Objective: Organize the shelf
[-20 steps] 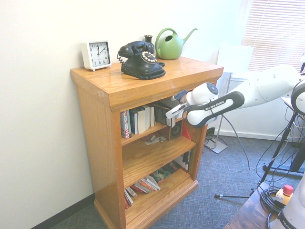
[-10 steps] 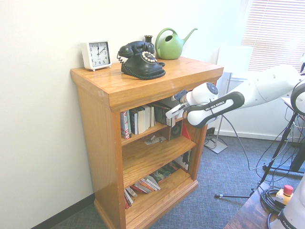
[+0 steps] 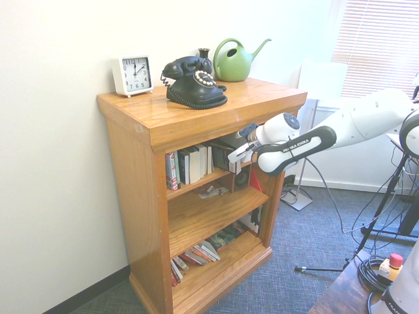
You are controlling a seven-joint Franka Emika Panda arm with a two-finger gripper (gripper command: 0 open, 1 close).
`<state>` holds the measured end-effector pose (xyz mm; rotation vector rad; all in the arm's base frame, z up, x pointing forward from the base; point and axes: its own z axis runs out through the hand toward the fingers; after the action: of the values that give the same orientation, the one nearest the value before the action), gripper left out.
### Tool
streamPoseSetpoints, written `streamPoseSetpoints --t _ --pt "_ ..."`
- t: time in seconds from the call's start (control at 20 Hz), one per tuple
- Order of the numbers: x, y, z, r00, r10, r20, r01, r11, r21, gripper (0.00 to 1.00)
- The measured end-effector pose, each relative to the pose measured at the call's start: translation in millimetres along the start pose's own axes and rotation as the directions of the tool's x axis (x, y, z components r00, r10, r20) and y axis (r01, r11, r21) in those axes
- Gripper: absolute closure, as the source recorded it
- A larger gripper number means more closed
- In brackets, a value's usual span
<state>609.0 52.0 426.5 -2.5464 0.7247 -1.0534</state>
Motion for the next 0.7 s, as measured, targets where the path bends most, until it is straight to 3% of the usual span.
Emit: streamPoseSetpoints --t 0.4,0.7 --pt "-2 3 -1 1.000 -0.011 0.009 0.011 1.000 -0.006 0.00" --pt "-39 26 -2 0.998 -0.028 0.061 0.029 0.999 -0.020 0.00"
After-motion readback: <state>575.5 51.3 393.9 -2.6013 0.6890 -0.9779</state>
